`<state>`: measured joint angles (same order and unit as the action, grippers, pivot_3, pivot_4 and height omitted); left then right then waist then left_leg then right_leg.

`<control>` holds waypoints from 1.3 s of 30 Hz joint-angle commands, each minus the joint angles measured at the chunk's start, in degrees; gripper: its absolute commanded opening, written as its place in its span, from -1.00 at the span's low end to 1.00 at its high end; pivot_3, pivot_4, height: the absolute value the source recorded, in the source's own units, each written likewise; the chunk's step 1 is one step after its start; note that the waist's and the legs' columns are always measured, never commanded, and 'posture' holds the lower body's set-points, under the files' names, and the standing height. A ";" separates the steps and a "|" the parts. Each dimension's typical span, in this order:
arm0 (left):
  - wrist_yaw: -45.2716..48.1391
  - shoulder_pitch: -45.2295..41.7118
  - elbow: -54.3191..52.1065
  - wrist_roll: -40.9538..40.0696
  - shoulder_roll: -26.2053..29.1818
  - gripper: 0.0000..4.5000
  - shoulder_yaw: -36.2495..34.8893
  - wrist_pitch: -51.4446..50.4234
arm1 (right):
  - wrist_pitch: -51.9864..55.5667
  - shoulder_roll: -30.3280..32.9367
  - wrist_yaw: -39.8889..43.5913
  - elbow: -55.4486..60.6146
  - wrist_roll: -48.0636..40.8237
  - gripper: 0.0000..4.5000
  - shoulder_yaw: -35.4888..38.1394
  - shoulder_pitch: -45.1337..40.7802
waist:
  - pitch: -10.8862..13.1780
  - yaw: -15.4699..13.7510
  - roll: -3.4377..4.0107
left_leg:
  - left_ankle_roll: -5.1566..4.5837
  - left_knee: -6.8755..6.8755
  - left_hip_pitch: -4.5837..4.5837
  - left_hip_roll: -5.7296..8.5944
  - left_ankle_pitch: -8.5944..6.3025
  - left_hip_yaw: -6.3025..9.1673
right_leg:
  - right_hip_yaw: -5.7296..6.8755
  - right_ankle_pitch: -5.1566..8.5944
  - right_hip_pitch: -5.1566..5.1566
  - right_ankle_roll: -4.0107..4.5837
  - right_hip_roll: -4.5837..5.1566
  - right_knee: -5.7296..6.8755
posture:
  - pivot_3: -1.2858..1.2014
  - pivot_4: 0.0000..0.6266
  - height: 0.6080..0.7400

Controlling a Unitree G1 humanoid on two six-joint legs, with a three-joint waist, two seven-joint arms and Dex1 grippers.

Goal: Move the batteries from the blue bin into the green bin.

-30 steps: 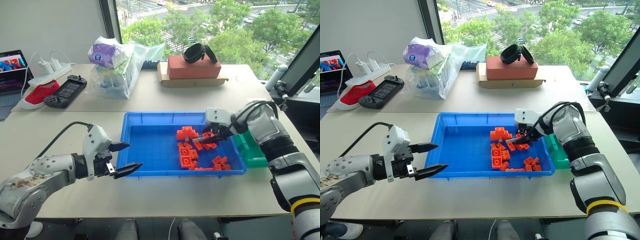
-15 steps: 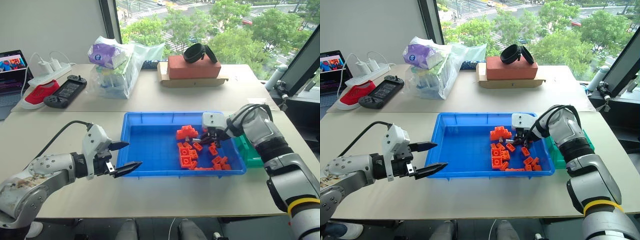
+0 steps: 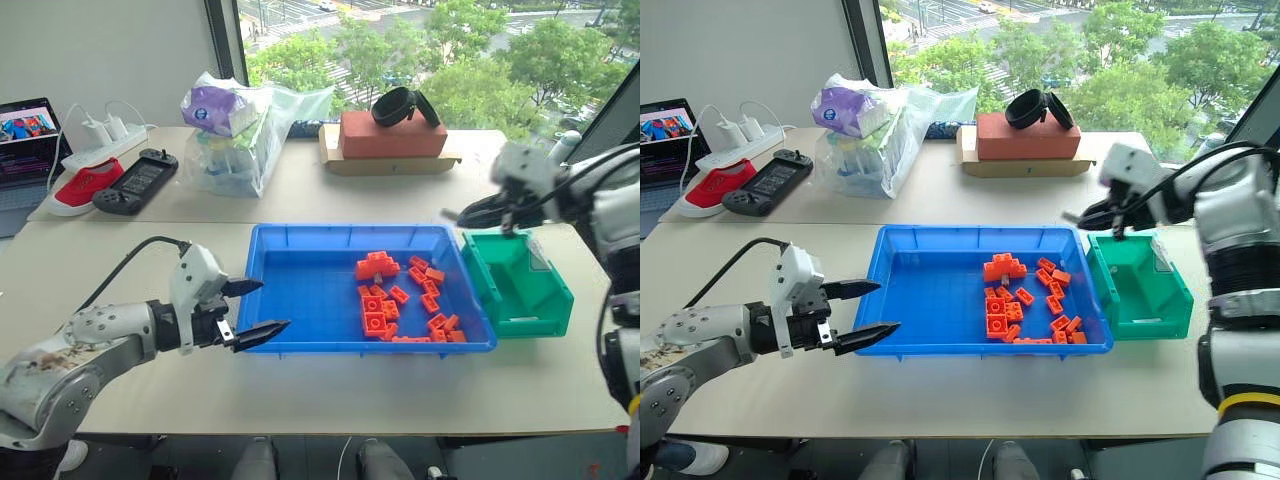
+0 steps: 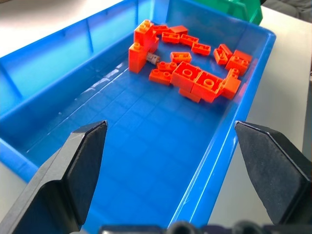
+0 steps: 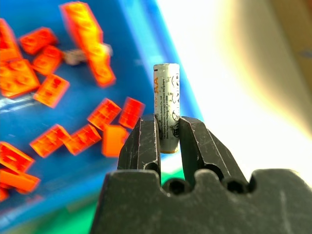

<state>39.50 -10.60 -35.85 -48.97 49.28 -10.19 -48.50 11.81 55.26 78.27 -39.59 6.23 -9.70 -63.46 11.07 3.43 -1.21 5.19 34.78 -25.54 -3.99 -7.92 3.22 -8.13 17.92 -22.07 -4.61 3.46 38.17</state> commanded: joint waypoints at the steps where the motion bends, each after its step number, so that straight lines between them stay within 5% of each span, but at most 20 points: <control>1: 0.57 -2.28 1.31 1.43 -1.18 1.00 0.85 2.31 | -1.14 3.18 -1.69 -4.63 0.73 -0.88 2.01 -0.38 | 0.00 0.17 0.01 | 0.00 -0.01 0.00 0.00 0.00 -0.03 | -0.02 0.00 -0.01 0.00 0.01 0.00 | 0.03 -0.52 1.00; 13: 2.13 -5.15 2.79 2.92 -2.42 1.00 2.91 2.64 | -2.33 3.88 -3.25 -5.03 3.08 -0.88 0.03 8.06 | 0.02 0.86 0.04 | 0.00 0.01 0.03 0.01 0.00 -0.03 | -0.06 0.00 -0.01 0.00 0.00 0.08 | 0.03 -0.52 1.00; 14: 2.17 -5.11 2.76 2.95 -2.39 1.00 2.79 2.60 | -2.28 3.81 -3.51 -5.39 3.18 -0.43 0.03 7.92 | 0.02 0.86 0.04 | 0.00 0.01 0.02 0.01 0.00 -0.05 | -0.07 0.00 -0.02 0.00 0.00 0.08 | 0.03 -0.52 1.00; 22: 1.40 -5.03 3.76 4.98 -2.07 1.00 0.97 3.48 | -5.55 3.13 -5.20 -7.85 3.99 0.70 0.61 1.52 | 0.03 0.88 0.07 | 0.00 0.01 0.03 0.01 0.01 -0.06 | -0.08 0.00 -0.02 0.00 0.00 0.07 | 0.03 -0.52 1.00; 32: -0.92 -4.34 1.58 3.90 -2.85 1.00 -0.21 2.14 | 3.38 -9.20 4.78 15.92 -7.06 0.70 -0.61 3.39 | 0.03 0.78 0.06 | 0.01 0.03 0.02 0.00 0.01 0.02 | -0.03 0.00 -0.02 0.00 -0.02 0.22 | 0.03 -0.52 1.00; 39: -2.99 -4.39 1.36 5.58 -2.62 1.00 0.22 2.22 | 3.89 -15.18 4.62 17.75 -6.55 0.70 -4.73 4.86 | 0.03 0.05 0.05 | 0.02 0.10 0.00 0.01 0.02 0.04 | 0.01 0.00 -0.02 0.00 -0.01 0.25 | 0.03 -0.52 1.00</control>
<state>37.19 -14.86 -33.08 -44.05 46.48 -8.89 -46.65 16.09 40.27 82.53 -23.06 -0.24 -14.10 -58.11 11.10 3.48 -1.16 5.21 34.88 -25.54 -3.99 -7.90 3.26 -8.12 17.92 -22.09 -4.61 3.45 38.42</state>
